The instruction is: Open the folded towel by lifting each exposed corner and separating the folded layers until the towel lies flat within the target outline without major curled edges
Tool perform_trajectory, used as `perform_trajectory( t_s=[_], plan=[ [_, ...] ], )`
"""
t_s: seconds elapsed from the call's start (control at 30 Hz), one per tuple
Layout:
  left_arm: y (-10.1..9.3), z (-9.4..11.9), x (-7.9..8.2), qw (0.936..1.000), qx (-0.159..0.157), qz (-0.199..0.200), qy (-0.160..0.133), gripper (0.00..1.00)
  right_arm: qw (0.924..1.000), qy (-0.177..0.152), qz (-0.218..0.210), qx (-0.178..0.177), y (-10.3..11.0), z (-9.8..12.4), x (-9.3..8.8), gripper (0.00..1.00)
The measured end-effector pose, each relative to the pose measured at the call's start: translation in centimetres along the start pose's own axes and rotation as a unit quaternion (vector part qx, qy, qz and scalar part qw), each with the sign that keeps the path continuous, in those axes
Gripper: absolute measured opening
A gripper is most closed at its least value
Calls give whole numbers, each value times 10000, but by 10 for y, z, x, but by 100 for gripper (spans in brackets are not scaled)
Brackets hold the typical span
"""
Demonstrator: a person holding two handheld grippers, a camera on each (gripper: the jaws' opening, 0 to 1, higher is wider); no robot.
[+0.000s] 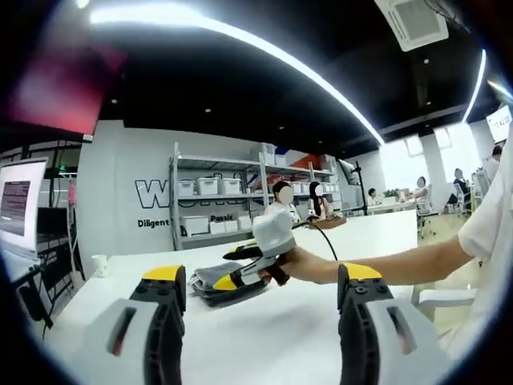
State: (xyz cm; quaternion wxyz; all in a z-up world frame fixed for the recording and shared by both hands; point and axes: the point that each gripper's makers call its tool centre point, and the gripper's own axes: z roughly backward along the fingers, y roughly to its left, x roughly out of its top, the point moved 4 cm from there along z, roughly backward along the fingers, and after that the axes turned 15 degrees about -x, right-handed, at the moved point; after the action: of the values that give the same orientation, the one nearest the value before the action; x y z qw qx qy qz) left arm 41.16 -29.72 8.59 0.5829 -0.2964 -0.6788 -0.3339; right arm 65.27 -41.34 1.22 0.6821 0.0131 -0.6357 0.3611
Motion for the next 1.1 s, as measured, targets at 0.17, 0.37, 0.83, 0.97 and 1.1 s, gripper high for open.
perform_trajectory(
  t_s=[0.17,0.37,0.83,0.97,1.1],
  plan=[
    [0,-2,0,10000,8,-6,-39,76,9999,9,147,22,1,-5,-2,63],
    [0,-5,-3,10000,-11,-13,18,76,9997,224,-26,94,5,-19,-10,62],
    [-1,-5,1,10000,-18,-38,-81,73,9974,675,-112,239,9,-45,-35,50],
    [-1,-6,0,10000,-23,-21,-84,73,9963,661,-309,463,16,-47,-34,44],
    [-1,-8,-2,10000,-46,-2,-50,73,9970,616,-162,439,13,-49,-32,35]
  ],
)
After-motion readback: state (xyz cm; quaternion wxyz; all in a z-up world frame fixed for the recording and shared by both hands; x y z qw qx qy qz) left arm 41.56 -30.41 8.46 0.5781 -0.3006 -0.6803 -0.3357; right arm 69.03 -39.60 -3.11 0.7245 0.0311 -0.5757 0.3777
